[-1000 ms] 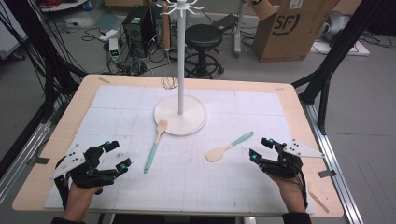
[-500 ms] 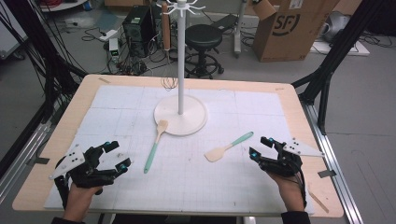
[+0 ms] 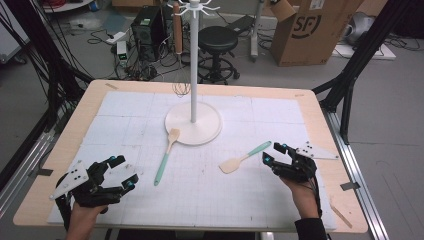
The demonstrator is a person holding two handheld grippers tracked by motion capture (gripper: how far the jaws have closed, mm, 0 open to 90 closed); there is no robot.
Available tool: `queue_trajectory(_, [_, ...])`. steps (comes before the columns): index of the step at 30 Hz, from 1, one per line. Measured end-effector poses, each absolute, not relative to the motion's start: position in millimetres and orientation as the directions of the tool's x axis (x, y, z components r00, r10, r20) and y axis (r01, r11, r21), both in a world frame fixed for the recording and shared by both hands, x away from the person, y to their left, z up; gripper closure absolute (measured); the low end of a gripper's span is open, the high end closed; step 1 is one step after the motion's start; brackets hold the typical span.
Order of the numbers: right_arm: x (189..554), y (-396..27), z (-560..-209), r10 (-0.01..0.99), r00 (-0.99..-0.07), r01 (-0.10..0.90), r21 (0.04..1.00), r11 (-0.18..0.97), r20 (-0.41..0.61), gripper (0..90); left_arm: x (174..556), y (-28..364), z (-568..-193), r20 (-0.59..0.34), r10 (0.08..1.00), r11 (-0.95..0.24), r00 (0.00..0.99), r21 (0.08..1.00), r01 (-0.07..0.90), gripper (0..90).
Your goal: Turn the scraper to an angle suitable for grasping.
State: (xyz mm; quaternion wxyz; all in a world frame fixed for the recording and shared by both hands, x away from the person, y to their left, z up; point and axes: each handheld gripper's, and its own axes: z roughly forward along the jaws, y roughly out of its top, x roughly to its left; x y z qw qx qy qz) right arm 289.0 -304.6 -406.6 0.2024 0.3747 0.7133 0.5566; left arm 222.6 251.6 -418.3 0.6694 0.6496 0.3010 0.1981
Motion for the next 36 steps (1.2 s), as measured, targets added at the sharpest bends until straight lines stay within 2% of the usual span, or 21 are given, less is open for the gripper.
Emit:
queue_trajectory(4, [296.3, -302.8, -409.2, 0.766, -0.621, 0.339, 0.938, 0.075, 0.163, 41.2, 223.6, 252.5, -420.0, -0.150, 0.659, 0.080, 0.737, 0.988, 0.130, 19.0])
queue_trajectory(6, [301.1, -302.3, -410.0, 0.769, -0.614, 0.352, 0.934, 0.063, 0.179, 48.6, 224.2, 251.8, -420.5, -0.155, 0.658, 0.083, 0.737, 0.988, 0.133, 19.0])
queue_trajectory(13, [316.9, -290.3, -413.8, 0.758, -0.623, 0.394, 0.914, 0.093, 0.192, 64.2, 224.9, 250.7, -423.2, -0.158, 0.653, 0.085, 0.741, 0.987, 0.137, 19.1])
queue_trajectory(21, [330.6, -262.6, -419.9, 0.737, -0.650, 0.423, 0.893, 0.151, 0.183, 68.5, 224.3, 253.6, -424.8, -0.163, 0.657, 0.087, 0.737, 0.986, 0.140, 19.1])
queue_trajectory(29, [343.3, -241.1, -426.5, 0.734, -0.655, 0.456, 0.869, 0.193, 0.181, 82.3, 224.0, 257.4, -426.5, -0.162, 0.660, 0.085, 0.733, 0.986, 0.142, 19.1])
queue_trajectory(36, [357.5, -221.8, -438.2, 0.753, -0.645, 0.511, 0.806, 0.297, 0.132, 84.8, 224.4, 256.8, -427.6, -0.168, 0.657, 0.086, 0.735, 0.985, 0.148, 19.1])
